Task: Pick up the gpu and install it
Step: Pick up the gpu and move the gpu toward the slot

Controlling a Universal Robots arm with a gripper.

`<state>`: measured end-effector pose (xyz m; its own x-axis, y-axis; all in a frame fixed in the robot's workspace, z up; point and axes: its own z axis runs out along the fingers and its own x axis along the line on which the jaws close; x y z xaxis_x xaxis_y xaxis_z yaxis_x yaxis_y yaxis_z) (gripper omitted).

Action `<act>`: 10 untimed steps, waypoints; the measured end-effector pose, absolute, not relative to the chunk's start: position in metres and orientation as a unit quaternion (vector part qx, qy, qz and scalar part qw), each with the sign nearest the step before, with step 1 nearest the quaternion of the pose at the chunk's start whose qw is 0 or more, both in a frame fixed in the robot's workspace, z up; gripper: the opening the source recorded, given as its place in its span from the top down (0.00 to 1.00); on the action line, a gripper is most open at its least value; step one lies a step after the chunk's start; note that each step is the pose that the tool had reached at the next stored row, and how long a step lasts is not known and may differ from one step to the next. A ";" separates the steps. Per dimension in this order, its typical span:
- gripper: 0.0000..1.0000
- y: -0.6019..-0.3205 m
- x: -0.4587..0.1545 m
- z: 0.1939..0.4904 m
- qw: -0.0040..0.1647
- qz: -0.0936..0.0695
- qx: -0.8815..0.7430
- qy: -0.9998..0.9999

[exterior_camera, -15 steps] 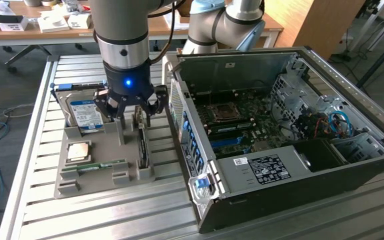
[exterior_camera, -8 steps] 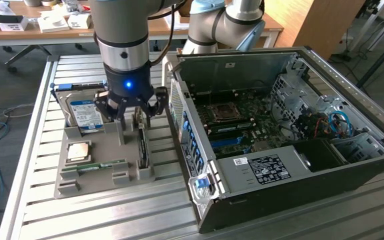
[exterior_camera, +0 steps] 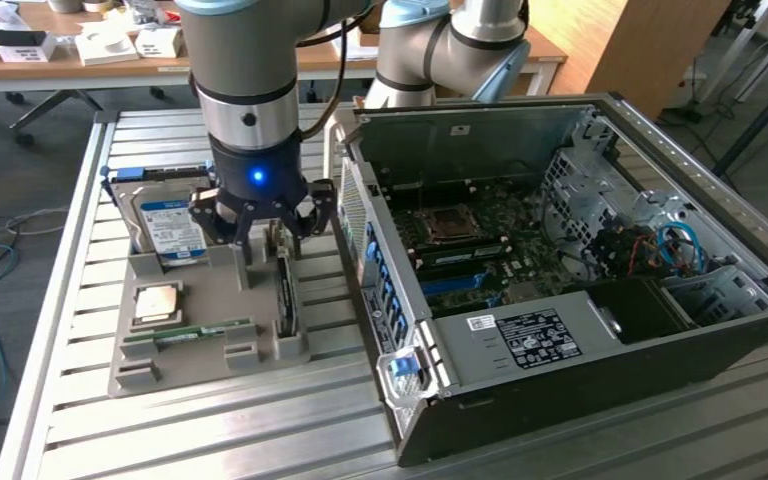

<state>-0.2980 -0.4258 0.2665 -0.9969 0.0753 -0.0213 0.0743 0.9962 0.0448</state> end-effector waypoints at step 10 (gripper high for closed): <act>0.41 -0.426 -0.294 0.266 0.011 0.022 0.037 0.999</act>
